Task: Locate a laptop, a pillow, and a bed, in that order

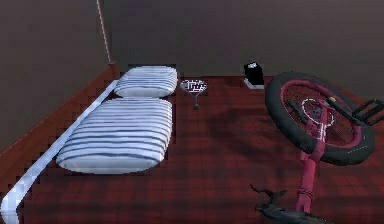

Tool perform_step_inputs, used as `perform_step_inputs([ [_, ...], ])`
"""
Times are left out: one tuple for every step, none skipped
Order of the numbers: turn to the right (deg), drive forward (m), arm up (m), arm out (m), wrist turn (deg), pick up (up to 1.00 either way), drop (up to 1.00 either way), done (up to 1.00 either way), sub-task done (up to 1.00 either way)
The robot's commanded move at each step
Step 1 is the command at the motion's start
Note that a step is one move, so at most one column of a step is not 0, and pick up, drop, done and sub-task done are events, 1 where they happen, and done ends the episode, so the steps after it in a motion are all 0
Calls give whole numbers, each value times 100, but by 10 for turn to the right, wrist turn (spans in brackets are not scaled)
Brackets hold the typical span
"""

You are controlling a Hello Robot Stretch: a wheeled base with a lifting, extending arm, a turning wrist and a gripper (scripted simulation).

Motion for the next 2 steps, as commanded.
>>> perform_step_inputs([
  [90, 0, 0, 0, 0, 0, 0, 0, 0],
  [0, 0, 0, 0, 0, 0, 0, 100, 0],
])
